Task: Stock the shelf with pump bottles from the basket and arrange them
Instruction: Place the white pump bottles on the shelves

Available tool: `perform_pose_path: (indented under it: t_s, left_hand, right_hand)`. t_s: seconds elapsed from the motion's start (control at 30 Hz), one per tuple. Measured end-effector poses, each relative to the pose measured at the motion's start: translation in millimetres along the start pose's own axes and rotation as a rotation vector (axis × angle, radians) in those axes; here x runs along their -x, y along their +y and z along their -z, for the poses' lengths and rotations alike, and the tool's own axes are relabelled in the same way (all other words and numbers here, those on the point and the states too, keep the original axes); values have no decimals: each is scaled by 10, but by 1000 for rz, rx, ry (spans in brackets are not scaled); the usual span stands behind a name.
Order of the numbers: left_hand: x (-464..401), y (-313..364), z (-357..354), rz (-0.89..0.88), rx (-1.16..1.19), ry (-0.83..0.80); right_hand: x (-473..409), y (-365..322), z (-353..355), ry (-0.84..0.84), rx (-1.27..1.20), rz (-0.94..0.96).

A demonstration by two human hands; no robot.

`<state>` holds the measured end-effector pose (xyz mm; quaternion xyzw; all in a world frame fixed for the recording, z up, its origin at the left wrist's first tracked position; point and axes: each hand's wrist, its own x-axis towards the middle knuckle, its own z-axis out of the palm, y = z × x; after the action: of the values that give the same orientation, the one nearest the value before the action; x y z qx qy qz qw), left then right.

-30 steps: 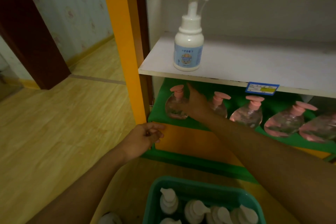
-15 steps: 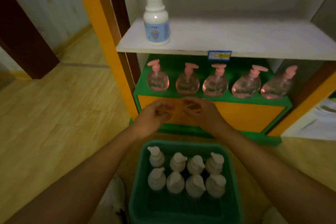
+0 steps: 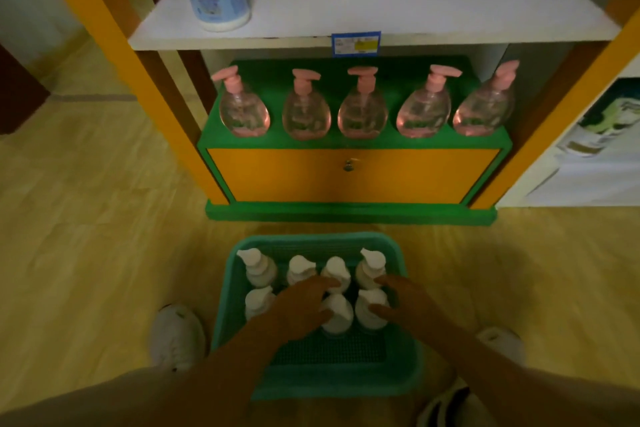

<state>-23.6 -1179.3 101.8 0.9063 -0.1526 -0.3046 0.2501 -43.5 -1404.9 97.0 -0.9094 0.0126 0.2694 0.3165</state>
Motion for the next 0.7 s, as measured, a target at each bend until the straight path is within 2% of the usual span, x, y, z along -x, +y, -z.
perform_pose_path:
  t_s: [0.17,0.3,0.47,0.6,0.7]
  left_hand:
    - [-192,76,-192,-34,-234,-30]
    - [-240,41,-152,-10,-224,-51]
    - [-121,78,84,-63,-193,27]
    - [14,299,588,-179,-17,91]
    - [134,540,986,-194,197,119]
  right_hand:
    - [-74,-44,-56,-140,-10,-5]
    - [-112,-75,-41,-87,58,-38]
    - [1,-92,117,-13,65,7]
    - [130,-272,595,1,14,108]
    - [256,-456,1006,107,49,210]
